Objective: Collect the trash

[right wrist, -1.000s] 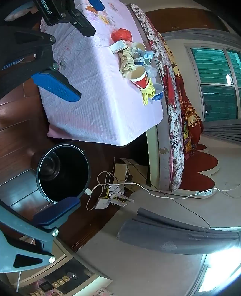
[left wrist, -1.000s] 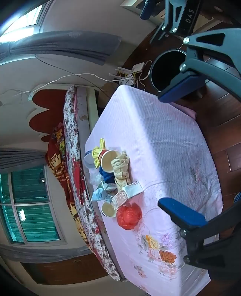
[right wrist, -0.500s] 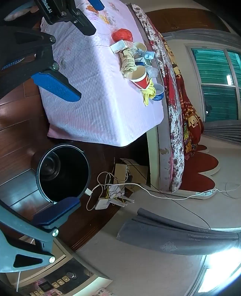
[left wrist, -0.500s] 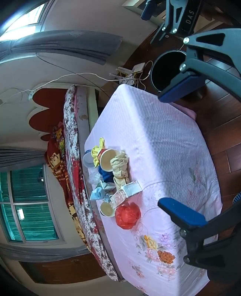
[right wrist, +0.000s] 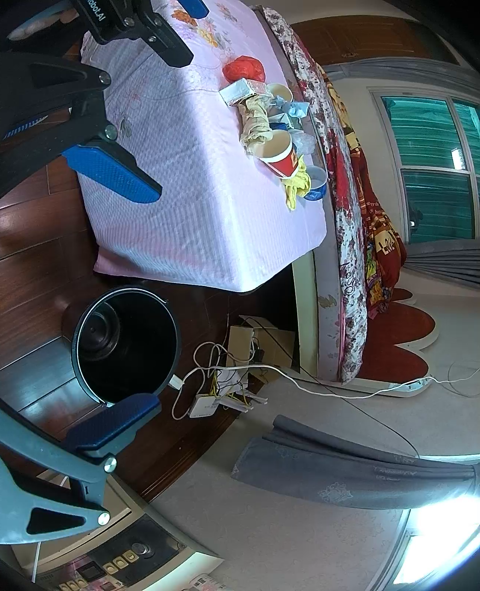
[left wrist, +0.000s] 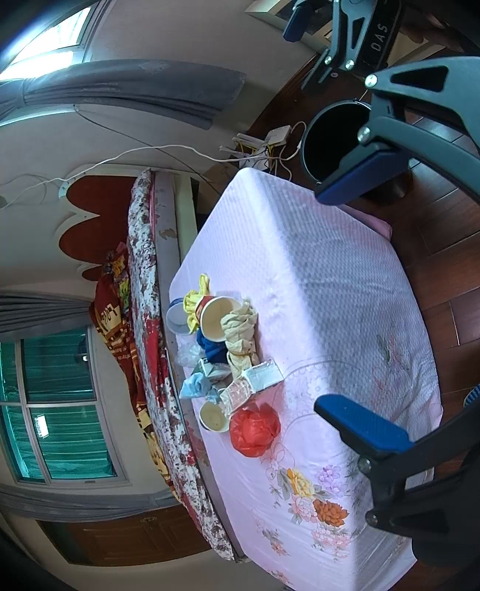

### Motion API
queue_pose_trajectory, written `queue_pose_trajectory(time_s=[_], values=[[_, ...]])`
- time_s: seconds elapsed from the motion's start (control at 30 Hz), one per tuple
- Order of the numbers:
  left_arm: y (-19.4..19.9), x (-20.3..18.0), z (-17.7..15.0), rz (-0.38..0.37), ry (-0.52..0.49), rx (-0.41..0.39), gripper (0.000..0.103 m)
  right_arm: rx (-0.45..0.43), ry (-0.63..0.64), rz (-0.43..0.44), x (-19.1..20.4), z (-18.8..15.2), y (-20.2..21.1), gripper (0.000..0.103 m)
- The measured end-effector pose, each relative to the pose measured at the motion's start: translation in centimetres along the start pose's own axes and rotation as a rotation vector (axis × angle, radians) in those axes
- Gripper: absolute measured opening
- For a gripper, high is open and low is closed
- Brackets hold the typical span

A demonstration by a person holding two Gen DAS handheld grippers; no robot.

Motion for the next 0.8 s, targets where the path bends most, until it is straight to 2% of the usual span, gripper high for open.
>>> queue_pose_trajectory(time_s=[0.8], values=[[0.06, 0.14, 0.05, -0.003, 0.003, 0.0, 0.102, -0.001, 0.001, -0.003, 0.0, -0.03, -0.11, 0.103]])
Point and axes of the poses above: each gripper's, at about its wrist camera, not at the fingertips, and y roughly against the way its jaws point, x to its left, z to its top, the point moved 8 cm from there along -y, roughly the way its jaws point, and after that the axes turned 2 degrees about y, right-handed, at the moved point
